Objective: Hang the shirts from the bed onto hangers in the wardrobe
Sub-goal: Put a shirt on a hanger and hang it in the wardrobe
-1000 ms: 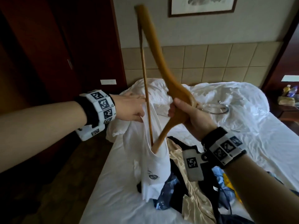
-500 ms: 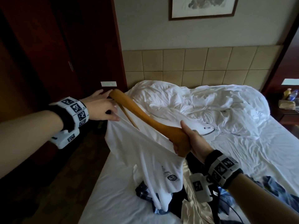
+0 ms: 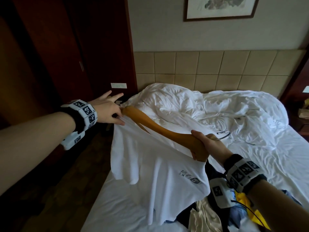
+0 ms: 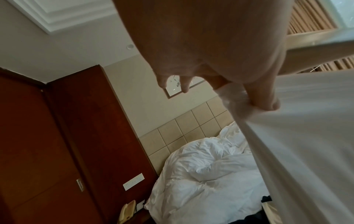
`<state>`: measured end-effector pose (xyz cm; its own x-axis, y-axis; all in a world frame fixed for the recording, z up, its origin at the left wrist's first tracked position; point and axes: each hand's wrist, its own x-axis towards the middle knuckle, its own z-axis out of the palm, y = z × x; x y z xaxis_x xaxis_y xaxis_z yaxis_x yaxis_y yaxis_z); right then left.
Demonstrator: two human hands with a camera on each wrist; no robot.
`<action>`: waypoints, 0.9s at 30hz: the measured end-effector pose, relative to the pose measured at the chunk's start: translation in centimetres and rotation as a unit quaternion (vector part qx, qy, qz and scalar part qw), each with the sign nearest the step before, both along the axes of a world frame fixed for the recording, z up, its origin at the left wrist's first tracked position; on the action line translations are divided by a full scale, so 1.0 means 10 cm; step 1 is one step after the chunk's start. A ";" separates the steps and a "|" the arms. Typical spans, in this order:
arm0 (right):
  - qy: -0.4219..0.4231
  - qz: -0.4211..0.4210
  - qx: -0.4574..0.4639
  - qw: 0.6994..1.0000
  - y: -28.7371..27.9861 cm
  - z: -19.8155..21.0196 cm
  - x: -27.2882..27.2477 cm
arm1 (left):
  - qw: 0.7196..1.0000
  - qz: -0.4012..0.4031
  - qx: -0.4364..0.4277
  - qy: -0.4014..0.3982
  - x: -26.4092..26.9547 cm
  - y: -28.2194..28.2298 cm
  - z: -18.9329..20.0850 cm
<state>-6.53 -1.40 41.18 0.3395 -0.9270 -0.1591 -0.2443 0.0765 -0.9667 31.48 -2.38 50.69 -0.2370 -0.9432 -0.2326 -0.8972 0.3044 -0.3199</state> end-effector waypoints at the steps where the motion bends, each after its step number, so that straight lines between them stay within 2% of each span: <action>1: 0.006 0.004 0.003 1.000 -0.02 0.03 -0.01 | 1.000 0.006 0.000 0.002 0.01 -0.01 0.00; 4: 0.014 0.021 0.023 0.999 -0.08 0.11 -0.04 | 1.000 0.006 0.002 -0.002 0.03 -0.07 -0.01; 8: -0.022 0.023 0.088 0.996 -0.09 0.15 -0.13 | 0.999 -0.043 -0.023 -0.006 0.06 -0.15 -0.08; 16: 0.000 -0.007 0.064 0.998 -0.17 0.19 -0.21 | 0.998 -0.064 -0.008 0.020 0.01 -0.16 -0.19; 27: 0.028 -0.005 0.032 0.999 -0.22 0.34 -0.15 | 1.000 0.007 -0.017 0.006 -0.11 -0.13 -0.13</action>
<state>-8.00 -3.57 44.55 0.3185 -0.9177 -0.2373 -0.2959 0.1416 -0.9447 30.33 -3.73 49.41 -0.2263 -0.9539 -0.1969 -0.9050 0.2807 -0.3197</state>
